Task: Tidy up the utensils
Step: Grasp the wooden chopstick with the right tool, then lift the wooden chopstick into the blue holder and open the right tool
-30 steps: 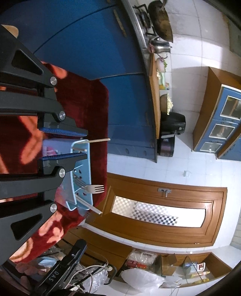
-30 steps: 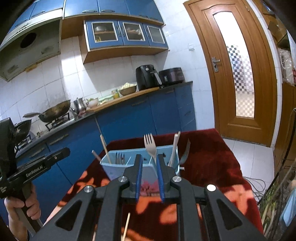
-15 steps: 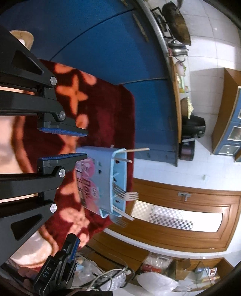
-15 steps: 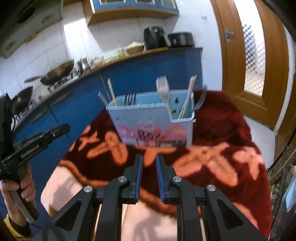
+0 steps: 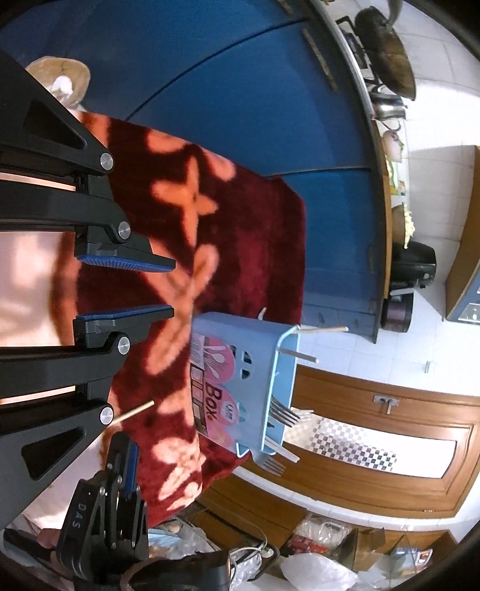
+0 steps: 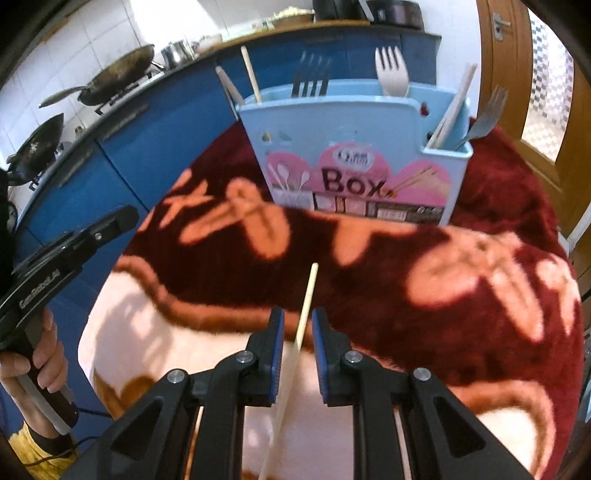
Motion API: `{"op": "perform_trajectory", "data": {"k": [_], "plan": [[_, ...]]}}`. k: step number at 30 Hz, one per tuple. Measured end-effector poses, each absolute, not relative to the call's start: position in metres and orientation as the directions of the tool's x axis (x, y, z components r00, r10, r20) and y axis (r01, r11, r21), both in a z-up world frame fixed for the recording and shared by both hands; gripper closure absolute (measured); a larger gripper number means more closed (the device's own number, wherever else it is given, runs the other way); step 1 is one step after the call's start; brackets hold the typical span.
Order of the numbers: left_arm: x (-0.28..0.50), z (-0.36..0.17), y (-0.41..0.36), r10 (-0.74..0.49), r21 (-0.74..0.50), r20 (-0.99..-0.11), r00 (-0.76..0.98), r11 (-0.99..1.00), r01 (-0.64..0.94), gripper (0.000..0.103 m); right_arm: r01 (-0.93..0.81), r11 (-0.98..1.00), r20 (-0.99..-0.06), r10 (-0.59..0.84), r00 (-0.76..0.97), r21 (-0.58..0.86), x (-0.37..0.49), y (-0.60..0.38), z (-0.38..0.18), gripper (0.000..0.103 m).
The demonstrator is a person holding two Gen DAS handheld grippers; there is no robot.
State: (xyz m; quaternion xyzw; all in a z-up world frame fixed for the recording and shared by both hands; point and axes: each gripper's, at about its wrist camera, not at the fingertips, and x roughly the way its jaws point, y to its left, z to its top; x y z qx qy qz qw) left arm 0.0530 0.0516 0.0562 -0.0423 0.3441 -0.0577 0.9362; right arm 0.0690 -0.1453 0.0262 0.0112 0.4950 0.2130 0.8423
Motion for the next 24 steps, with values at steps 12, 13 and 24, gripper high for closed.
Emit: {"op": "perform_trajectory", "data": {"k": [12, 13, 24], "plan": [[0.056, 0.041, 0.062, -0.144, -0.135, -0.66, 0.738, 0.988, 0.072, 0.085, -0.317, 0.919, -0.882, 0.338, 0.328, 0.234, 0.09, -0.134, 0.005, 0.091], [0.056, 0.04, 0.062, -0.145, -0.136, -0.661, 0.737, 0.988, 0.072, 0.085, -0.317, 0.919, -0.882, 0.338, 0.329, 0.234, 0.091, -0.135, 0.005, 0.092], [0.061, 0.036, 0.048, -0.168, -0.145, -0.664, 0.728, 0.985, 0.095, 0.085, -0.284, 0.875, -0.763, 0.481, 0.431, 0.391, 0.078, -0.179, 0.025, 0.097]]}}
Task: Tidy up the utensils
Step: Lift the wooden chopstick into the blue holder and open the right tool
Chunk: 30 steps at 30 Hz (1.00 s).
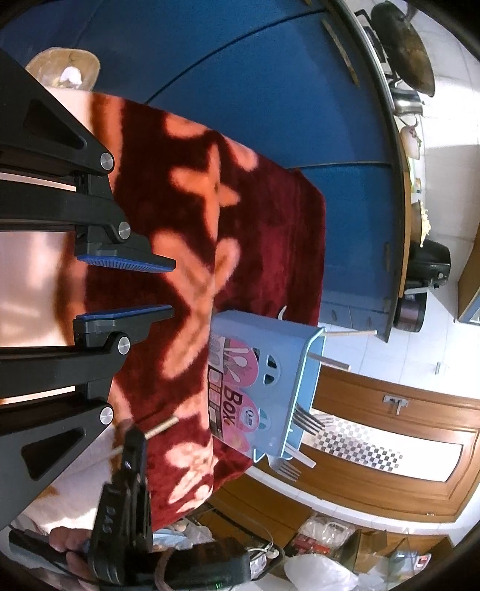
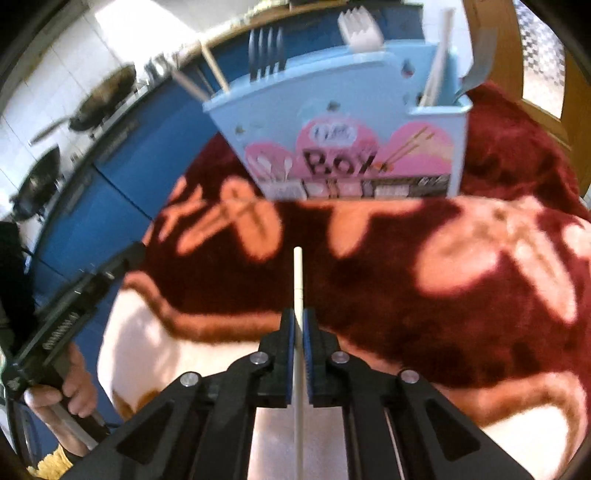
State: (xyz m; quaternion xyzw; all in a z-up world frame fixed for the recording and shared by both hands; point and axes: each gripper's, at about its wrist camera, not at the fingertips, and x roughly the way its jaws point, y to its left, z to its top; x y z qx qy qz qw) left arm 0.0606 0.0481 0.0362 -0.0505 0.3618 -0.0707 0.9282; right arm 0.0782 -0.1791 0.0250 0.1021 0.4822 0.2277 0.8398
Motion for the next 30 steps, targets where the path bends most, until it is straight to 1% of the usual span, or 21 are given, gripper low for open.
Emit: {"op": "perform_trajectory", "data": {"k": [2, 6, 13, 18, 26, 30], "plan": [[0.062, 0.036, 0.046, -0.169, -0.142, -0.665, 0.728, 0.985, 0.1, 0.085, -0.279, 0.874, -0.725, 0.485, 0.489, 0.397, 0.074, -0.19, 0.037, 0.097], [0.066, 0.037, 0.04, -0.174, -0.148, -0.661, 0.73, 0.984, 0.101, 0.085, -0.252, 0.893, -0.636, 0.444, 0.631, 0.373, 0.07, -0.213, 0.066, 0.097], [0.074, 0.035, 0.033, -0.196, -0.171, -0.652, 0.732, 0.979, 0.109, 0.085, -0.195, 0.918, -0.437, 0.342, 0.832, 0.346, 0.079, -0.243, 0.115, 0.097], [0.081, 0.033, 0.029, -0.207, -0.184, -0.649, 0.732, 0.976, 0.113, 0.085, -0.188, 0.918, -0.363, 0.318, 0.876, 0.35, 0.105, -0.245, 0.126, 0.097], [0.089, 0.03, 0.032, -0.204, -0.191, -0.647, 0.735, 0.976, 0.103, 0.085, -0.165, 0.946, -0.25, 0.237, 0.939, 0.278, 0.153, -0.232, 0.138, 0.097], [0.092, 0.027, 0.036, -0.208, -0.202, -0.644, 0.736, 0.974, 0.099, 0.085, -0.145, 0.959, -0.215, 0.199, 0.956, 0.242, 0.174, -0.227, 0.138, 0.097]]}}
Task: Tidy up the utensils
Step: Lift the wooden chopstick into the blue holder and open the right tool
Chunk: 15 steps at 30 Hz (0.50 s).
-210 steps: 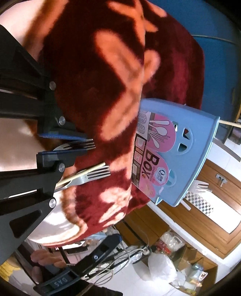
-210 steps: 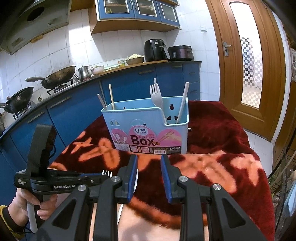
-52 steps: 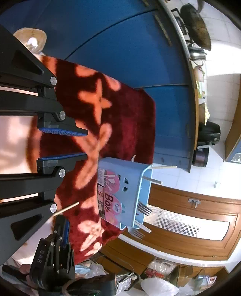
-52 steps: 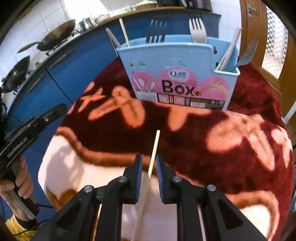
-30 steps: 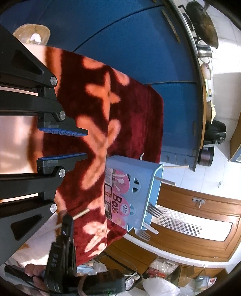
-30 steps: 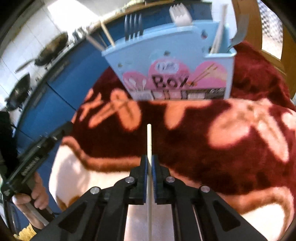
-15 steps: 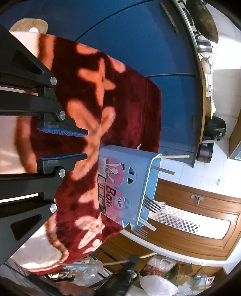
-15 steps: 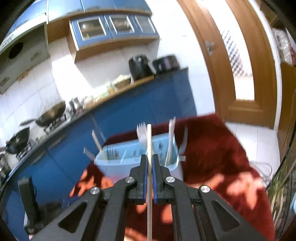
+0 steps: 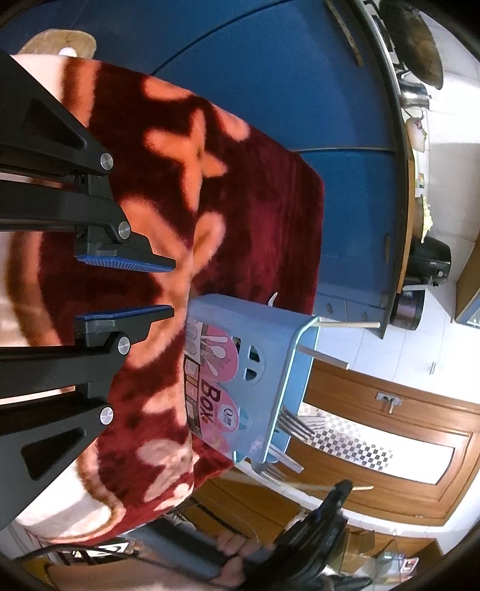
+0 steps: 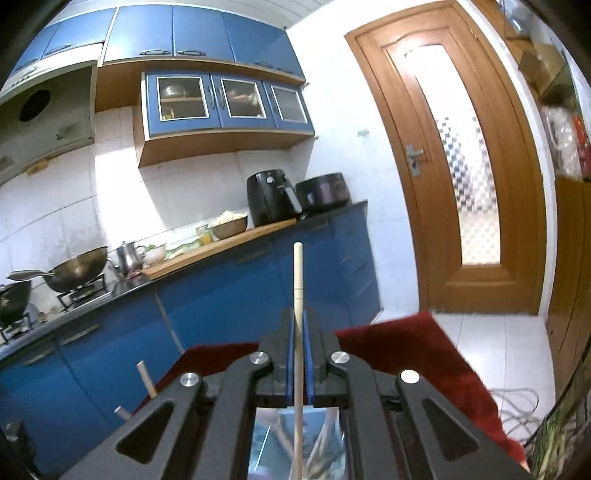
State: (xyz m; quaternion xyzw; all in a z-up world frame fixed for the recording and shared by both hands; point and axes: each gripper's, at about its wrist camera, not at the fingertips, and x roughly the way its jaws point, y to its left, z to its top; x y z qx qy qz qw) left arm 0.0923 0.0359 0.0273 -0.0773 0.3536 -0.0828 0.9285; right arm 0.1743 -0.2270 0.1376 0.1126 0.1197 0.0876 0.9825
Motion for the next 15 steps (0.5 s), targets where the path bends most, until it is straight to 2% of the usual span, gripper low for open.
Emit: {"op": "perform_trajectory", "data": {"k": [4, 8, 10, 12, 15], "plan": [[0.097, 0.025, 0.037, -0.21, -0.203, -0.643, 0.736, 0.974, 0.101, 0.085, -0.132, 0.973, -0.214, 0.172, 0.962, 0.188, 0.193, -0.216, 0.129, 0.097], [0.1, 0.024, 0.037, -0.214, -0.207, -0.645, 0.733, 0.973, 0.101, 0.085, -0.146, 0.969, -0.263, 0.197, 0.944, 0.202, 0.197, -0.214, 0.11, 0.097], [0.101, 0.023, 0.037, -0.217, -0.21, -0.645, 0.733, 0.972, 0.103, 0.085, -0.155, 0.961, -0.287, 0.219, 0.933, 0.228, 0.193, -0.217, 0.101, 0.091], [0.102, 0.022, 0.036, -0.222, -0.211, -0.645, 0.731, 0.971, 0.108, 0.085, -0.162, 0.955, -0.293, 0.233, 0.927, 0.247, 0.188, -0.221, 0.097, 0.07], [0.101, 0.023, 0.035, -0.224, -0.212, -0.642, 0.733, 0.971, 0.111, 0.085, -0.167, 0.956, -0.278, 0.234, 0.932, 0.242, 0.174, -0.224, 0.103, 0.069]]}}
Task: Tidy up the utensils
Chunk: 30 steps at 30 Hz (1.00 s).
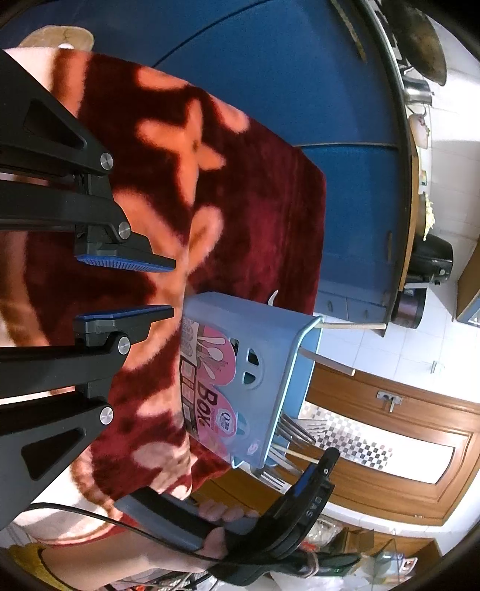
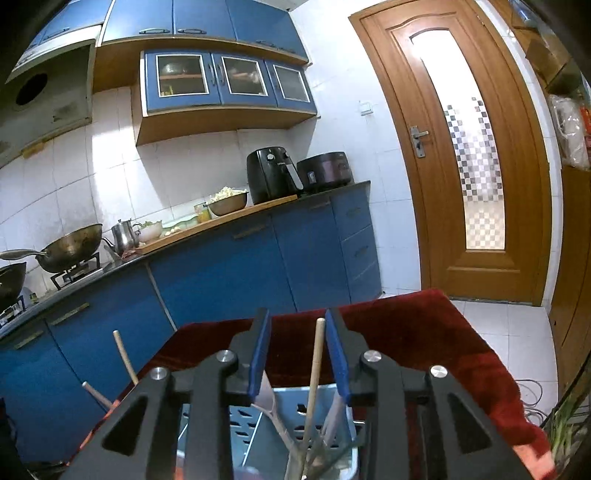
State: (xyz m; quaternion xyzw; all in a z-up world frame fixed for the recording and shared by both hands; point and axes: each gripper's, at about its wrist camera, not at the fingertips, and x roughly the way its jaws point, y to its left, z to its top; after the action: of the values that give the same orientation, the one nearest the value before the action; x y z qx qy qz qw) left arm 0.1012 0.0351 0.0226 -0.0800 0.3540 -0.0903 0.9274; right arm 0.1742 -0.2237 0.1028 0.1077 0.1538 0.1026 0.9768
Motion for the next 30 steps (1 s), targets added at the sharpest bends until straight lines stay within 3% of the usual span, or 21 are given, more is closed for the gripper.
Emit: {"op": "perform_trajectory", "data": {"k": [6, 16, 22, 25, 26, 30], "plan": [[0.09, 0.034, 0.033, -0.225, -0.214, -0.617, 0.754, 0.97, 0.115, 0.085, -0.197, 0.951, -0.257, 0.257, 0.932, 0.237, 0.139, -0.227, 0.129, 0.069], [0.058, 0.06, 0.023, -0.216, -0.187, -0.551, 0.806, 0.973, 0.133, 0.085, -0.237, 0.938, -0.311, 0.311, 0.898, 0.252, 0.061, -0.23, 0.136, 0.069], [0.036, 0.063, 0.017, -0.213, -0.171, -0.519, 0.828, 0.975, 0.144, 0.085, -0.239, 0.938, -0.346, 0.318, 0.883, 0.253, 0.018, -0.229, 0.112, 0.059], [0.025, 0.058, 0.014, -0.196, -0.155, -0.501, 0.843, 0.979, 0.135, 0.072, -0.23, 0.947, -0.366, 0.3, 0.881, 0.224, 0.001, -0.227, 0.096, 0.052], [0.022, 0.056, 0.013, -0.19, -0.153, -0.496, 0.847, 0.98, 0.13, 0.061, -0.23, 0.949, -0.371, 0.298, 0.879, 0.217, -0.002, -0.227, 0.092, 0.048], [0.01, 0.046, 0.008, -0.164, -0.134, -0.473, 0.866, 0.985, 0.113, 0.04, -0.235, 0.954, -0.406, 0.292, 0.866, 0.185, -0.016, -0.222, 0.067, 0.026]]}}
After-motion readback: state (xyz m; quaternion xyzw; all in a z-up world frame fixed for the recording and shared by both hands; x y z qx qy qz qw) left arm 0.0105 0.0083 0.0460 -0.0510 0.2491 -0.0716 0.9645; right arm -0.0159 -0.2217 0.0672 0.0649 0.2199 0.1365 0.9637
